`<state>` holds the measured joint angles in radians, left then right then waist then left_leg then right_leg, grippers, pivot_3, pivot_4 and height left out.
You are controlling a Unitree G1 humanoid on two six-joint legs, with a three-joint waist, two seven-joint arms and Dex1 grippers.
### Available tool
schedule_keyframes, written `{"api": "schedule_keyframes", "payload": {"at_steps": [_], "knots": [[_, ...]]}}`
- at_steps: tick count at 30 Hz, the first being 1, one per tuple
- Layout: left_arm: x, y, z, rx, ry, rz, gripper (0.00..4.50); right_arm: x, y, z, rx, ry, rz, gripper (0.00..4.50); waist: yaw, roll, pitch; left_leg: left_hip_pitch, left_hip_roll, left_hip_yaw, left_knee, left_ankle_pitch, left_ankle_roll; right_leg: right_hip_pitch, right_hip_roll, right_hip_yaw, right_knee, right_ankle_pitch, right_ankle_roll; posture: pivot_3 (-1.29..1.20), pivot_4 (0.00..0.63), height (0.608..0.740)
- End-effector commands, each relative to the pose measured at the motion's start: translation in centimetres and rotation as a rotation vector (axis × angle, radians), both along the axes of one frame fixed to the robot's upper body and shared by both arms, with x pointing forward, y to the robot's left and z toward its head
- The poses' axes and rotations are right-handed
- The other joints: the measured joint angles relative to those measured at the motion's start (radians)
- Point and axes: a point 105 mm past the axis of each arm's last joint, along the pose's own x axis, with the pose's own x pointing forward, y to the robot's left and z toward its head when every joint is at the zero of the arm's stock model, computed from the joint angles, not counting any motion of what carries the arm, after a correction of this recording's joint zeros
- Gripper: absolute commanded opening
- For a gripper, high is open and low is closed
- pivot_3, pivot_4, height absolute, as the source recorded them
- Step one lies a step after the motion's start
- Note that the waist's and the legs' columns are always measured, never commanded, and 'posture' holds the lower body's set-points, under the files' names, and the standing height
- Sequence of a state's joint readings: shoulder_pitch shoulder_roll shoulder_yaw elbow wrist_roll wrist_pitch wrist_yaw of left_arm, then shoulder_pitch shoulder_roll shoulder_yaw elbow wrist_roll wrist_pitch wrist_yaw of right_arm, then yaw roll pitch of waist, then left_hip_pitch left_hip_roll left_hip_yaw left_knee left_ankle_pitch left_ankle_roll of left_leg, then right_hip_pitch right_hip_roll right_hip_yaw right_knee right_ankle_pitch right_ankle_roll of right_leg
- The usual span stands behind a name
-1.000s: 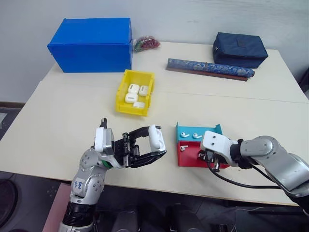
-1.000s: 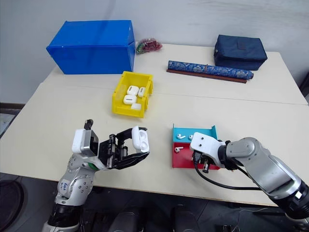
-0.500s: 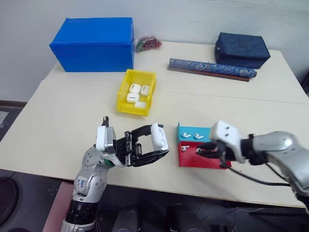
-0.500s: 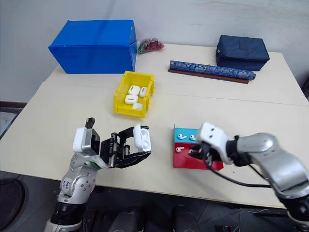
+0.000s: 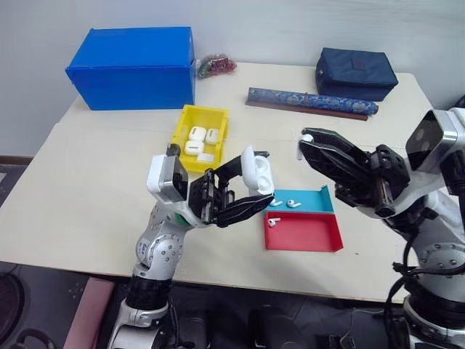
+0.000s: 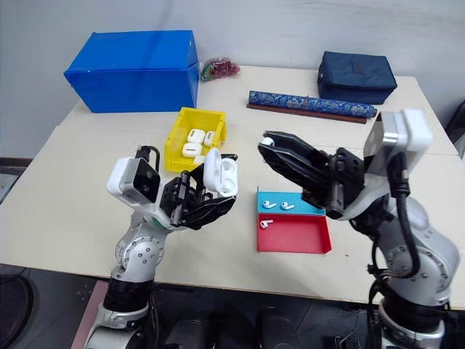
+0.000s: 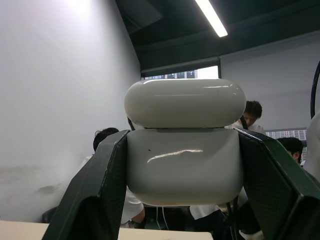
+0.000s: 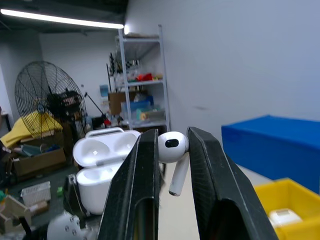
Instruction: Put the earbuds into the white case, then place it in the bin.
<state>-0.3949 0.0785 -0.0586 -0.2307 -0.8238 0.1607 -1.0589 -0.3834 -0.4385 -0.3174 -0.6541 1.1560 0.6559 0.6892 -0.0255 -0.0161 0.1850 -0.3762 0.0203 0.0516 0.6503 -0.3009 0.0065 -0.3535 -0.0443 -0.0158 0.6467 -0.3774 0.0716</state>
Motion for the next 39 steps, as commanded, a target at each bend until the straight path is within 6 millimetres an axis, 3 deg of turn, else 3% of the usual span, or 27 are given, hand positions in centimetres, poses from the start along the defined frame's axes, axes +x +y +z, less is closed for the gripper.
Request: {"api": "schedule_keyframes", "payload": {"at_steps": [1,16,25,35,38,39], "knots": [[-0.6,-0.8,1.2,-0.045,-0.022,-0.048,2.81,-1.0,1.5,0.9,0.048,-0.073,0.004,0.45,0.0,0.0,0.0,0.0,0.0,0.0,0.0,0.0,0.0,0.0,0.0,0.0,0.0,0.0,0.0,0.0,0.15,0.74],[-0.5,-1.5,1.8,-0.059,-0.023,-0.05,2.81,-0.8,3.2,-0.6,0.03,-0.091,0.034,0.45,-0.001,0.0,0.0,0.0,0.0,0.0,-0.001,0.0,0.0,0.0,0.0,0.0,-0.001,0.0,0.0,0.0,0.15,0.74],[-0.7,-1.6,2.3,-0.074,-0.036,-0.047,2.81,0.0,3.0,-2.2,-0.012,-0.06,0.005,0.45,-0.001,0.0,0.0,0.0,0.0,0.0,-0.001,0.0,0.0,0.0,0.0,0.0,-0.001,0.0,0.0,0.0,0.15,0.74],[-0.6,-1.5,2.4,-0.07,-0.052,-0.039,2.81,-0.8,2.9,-2.2,-0.046,-0.062,0.071,3.44,-0.001,0.0,0.0,0.0,0.0,-0.001,-0.001,0.0,0.0,0.0,0.0,0.0,-0.001,0.0,0.0,0.0,0.15,0.74],[-0.2,-1.0,1.8,-0.046,-0.04,-0.01,2.81,-0.6,0.9,-1.0,-0.03,-0.071,-0.014,4.37,0.0,0.0,0.0,0.0,0.0,-0.001,-0.001,0.0,0.0,0.0,-0.001,0.0,-0.002,0.0,0.0,0.0,0.15,0.74],[0.0,-0.8,1.3,-0.032,-0.033,0.002,2.81,-0.5,0.0,-0.7,-0.037,-0.07,-0.056,4.45,0.001,0.0,0.0,0.0,0.0,-0.001,-0.001,0.0,0.0,0.0,-0.001,0.0,-0.002,0.0,0.0,0.0,0.15,0.74]]}}
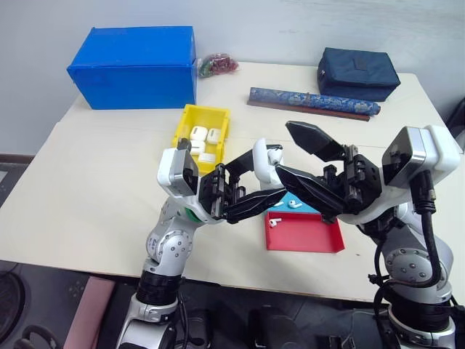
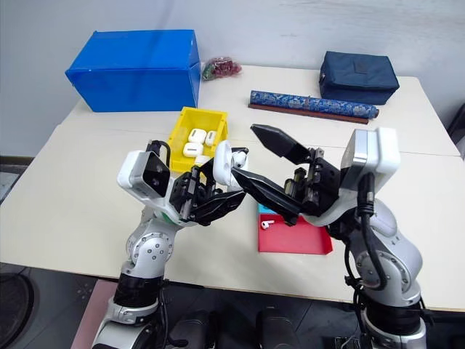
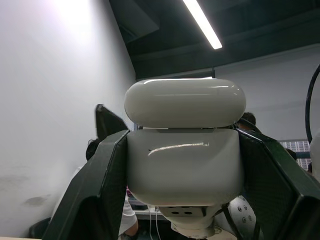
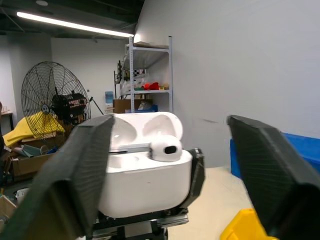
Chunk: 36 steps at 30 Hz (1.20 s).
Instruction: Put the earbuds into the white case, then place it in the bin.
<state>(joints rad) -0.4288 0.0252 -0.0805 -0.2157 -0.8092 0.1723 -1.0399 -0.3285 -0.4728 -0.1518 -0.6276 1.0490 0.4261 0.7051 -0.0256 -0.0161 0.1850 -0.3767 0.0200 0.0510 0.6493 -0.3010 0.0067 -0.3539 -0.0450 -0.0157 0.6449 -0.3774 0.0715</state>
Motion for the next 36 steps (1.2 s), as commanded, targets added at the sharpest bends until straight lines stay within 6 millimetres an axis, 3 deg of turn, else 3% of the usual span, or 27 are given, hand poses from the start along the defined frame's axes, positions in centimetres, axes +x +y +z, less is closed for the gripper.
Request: {"api": "schedule_keyframes", "payload": {"at_steps": [1,6,10,12,14,16,18,22,25,30,36], "knots": [[0.2,0.9,0.0,0.013,-0.032,0.052,2.81,-0.8,-2.3,0.6,-0.046,-0.005,-0.091,4.45,0.003,0.0,0.0,0.0,0.0,0.0,0.0,0.0,0.0,0.0,0.0,0.0,0.0,0.0,0.0,0.0,0.15,0.74],[0.7,2.9,-2.9,0.116,-0.004,0.131,2.81,-0.8,-10.1,-3.2,-0.306,0.076,-0.402,4.45,0.021,0.0,0.0,-0.001,-0.001,-0.001,-0.002,-0.001,0.001,0.0,0.0,0.0,-0.003,0.0,0.0,0.0,0.15,0.74],[0.5,3.8,-4.0,0.137,-0.005,0.164,2.81,-1.8,-18.1,-9.1,-0.553,0.216,-0.618,4.45,0.03,0.0,0.0,-0.002,-0.001,-0.001,-0.001,-0.001,0.002,0.002,0.001,0.0,-0.007,0.0,0.0,0.0,0.15,0.74],[0.4,3.8,-4.4,0.14,-0.008,0.171,2.81,-2.2,-21.0,-11.4,-0.625,0.284,-0.697,4.45,0.026,0.0,0.0,0.002,-0.001,-0.001,-0.002,-0.002,0.004,0.009,0.001,0.001,-0.014,0.0,0.0,0.0,0.15,0.74],[0.2,3.8,-4.7,0.145,-0.006,0.181,2.81,-2.8,-22.0,-13.5,-0.738,0.313,-0.668,4.45,0.02,0.001,0.0,0.005,-0.001,-0.001,-0.002,-0.004,0.009,0.014,0.0,0.002,-0.019,0.0,0.0,0.0,0.15,0.74],[0.1,3.9,-4.9,0.148,-0.002,0.184,2.81,-2.8,-21.8,-14.2,-0.77,0.311,-0.625,4.45,0.009,0.002,0.0,0.006,-0.002,0.002,-0.002,-0.005,0.011,0.014,0.0,0.004,-0.018,0.0,0.0,0.0,0.15,0.74],[0.0,4.0,-5.1,0.154,-0.001,0.189,2.81,-1.8,-20.2,-14.2,-0.78,0.292,-0.549,4.45,-0.005,0.002,0.0,0.007,-0.002,0.001,-0.002,-0.005,0.01,0.014,0.0,0.004,-0.017,0.0,0.0,0.0,0.15,0.74],[-0.1,4.2,-5.1,0.156,-0.002,0.2,2.81,0.0,-17.1,-12.7,-0.795,0.248,-0.434,4.45,-0.004,0.007,-0.001,0.008,-0.001,0.001,-0.002,-0.003,0.007,0.014,0.001,0.004,-0.014,0.0,0.0,0.0,0.15,0.74],[-0.2,4.2,-5.2,0.16,0.001,0.206,2.81,1.9,-13.1,-10.4,-0.839,0.185,-0.295,3.86,-0.003,0.007,-0.001,0.007,-0.001,0.001,-0.001,-0.001,0.003,0.013,0.001,0.004,-0.014,0.0,0.0,0.0,0.15,0.74],[-0.3,4.3,-5.4,0.166,0.013,0.215,2.81,4.0,-10.1,-9.7,-0.95,0.177,-0.23,2.23,0.01,0.007,0.0,0.005,-0.001,-0.003,-0.001,-0.001,0.003,0.013,0.0,0.002,-0.015,0.0,0.0,0.0,0.15,0.74],[0.0,4.8,-5.7,0.176,0.029,0.24,2.81,7.4,-7.7,-9.9,-1.093,0.241,-0.282,2.23,0.021,0.007,0.0,0.001,-0.001,-0.003,-0.001,-0.001,0.003,0.009,0.0,0.002,-0.016,0.0,0.0,0.0,0.15,0.74]]}}
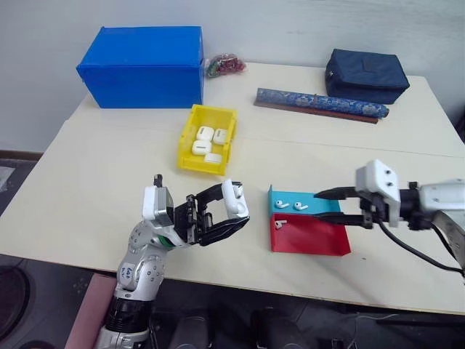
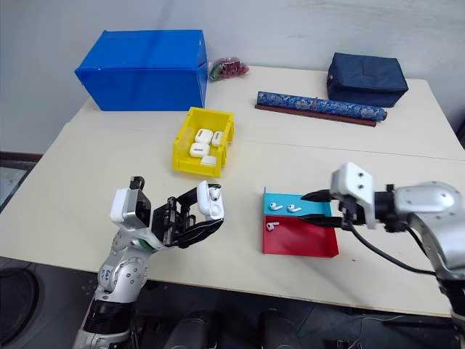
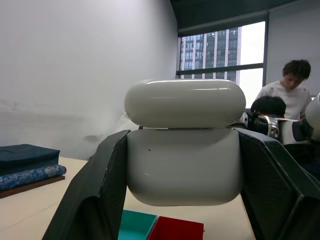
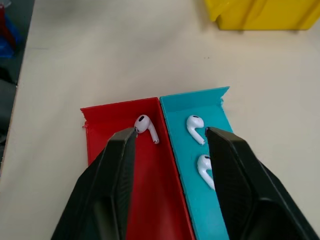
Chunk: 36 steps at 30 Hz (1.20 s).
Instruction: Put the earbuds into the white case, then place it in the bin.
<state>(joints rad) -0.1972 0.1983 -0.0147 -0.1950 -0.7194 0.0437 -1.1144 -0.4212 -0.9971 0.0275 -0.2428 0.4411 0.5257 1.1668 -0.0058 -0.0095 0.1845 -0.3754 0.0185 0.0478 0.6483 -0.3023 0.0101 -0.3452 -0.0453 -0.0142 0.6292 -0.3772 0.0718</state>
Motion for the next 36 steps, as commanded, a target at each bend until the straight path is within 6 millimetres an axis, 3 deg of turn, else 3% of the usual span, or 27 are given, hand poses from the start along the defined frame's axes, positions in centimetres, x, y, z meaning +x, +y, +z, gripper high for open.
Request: {"api": "schedule_keyframes", "payload": {"at_steps": [1,11,36], "knots": [[-0.3,0.1,0.6,-0.005,-0.035,0.008,2.81,1.4,0.2,-0.3,-0.096,0.015,-0.076,2.23,0.002,0.0,0.0,0.0,0.0,0.0,0.0,0.0,0.0,0.0,0.0,0.0,0.0,0.0,0.0,0.0,0.15,0.74],[-0.3,0.5,0.5,-0.001,-0.026,0.029,2.81,4.3,1.9,-1.5,-0.281,-0.027,-0.003,2.23,-0.001,0.0,0.0,-0.001,0.0,-0.002,0.0,0.0,-0.001,-0.001,-0.001,-0.003,0.001,0.0,0.0,0.0,0.15,0.74],[-0.6,0.6,0.6,0.006,-0.029,0.054,2.81,6.1,1.3,-4.6,-0.526,-0.05,0.174,2.23,-0.022,0.0,0.0,0.0,0.0,-0.003,0.002,0.0,-0.001,-0.001,-0.001,-0.005,0.007,0.0,0.0,0.0,0.15,0.74]]}}
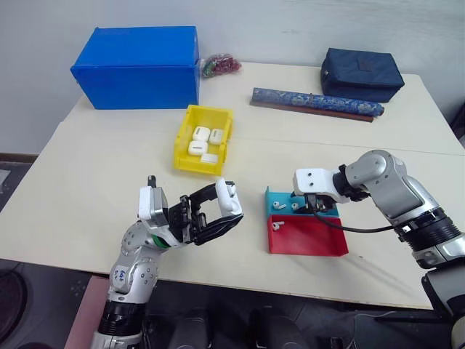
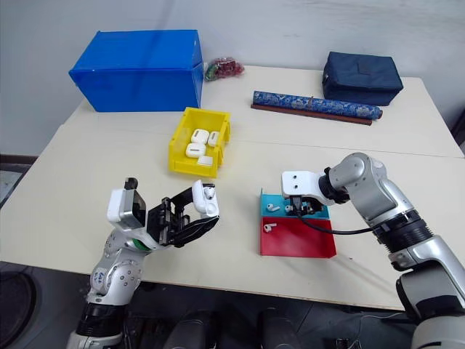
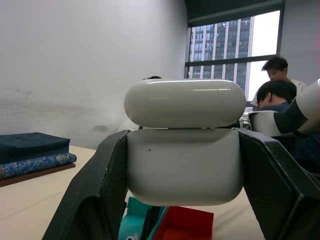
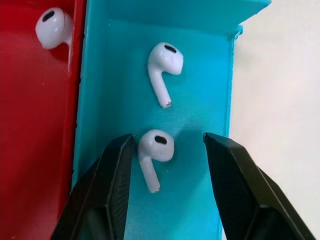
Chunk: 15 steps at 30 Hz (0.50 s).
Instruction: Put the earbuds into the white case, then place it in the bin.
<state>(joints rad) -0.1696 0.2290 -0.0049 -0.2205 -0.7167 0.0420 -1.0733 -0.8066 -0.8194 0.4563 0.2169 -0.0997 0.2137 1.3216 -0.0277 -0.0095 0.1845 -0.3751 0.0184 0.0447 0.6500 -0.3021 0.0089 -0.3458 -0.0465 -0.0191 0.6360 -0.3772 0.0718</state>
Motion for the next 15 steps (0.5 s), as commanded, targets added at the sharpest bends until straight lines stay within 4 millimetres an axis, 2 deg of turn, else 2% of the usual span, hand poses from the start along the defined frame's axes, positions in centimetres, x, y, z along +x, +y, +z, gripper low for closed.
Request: {"api": "schedule_keyframes", "payload": {"at_steps": [1,15], "knots": [[-0.66,-0.11,0.76,-0.013,-0.045,0.002,2.81,0.09,-0.42,0.14,-0.032,-0.006,0.013,2.23,0.0,0.0,0.0,0.001,0.0,0.0,0.0,0.0,0.0,0.0,0.0,0.0,0.0,0.0,0.0,0.0,0.15,0.74],[-0.52,-0.15,0.66,-0.012,-0.041,0.007,2.81,0.11,0.2,-0.37,-0.031,-0.009,0.041,2.23,-0.002,0.0,0.0,0.002,0.0,0.0,0.001,0.0,-0.001,0.002,0.0,0.0,0.001,0.0,0.0,0.0,0.15,0.74]]}}
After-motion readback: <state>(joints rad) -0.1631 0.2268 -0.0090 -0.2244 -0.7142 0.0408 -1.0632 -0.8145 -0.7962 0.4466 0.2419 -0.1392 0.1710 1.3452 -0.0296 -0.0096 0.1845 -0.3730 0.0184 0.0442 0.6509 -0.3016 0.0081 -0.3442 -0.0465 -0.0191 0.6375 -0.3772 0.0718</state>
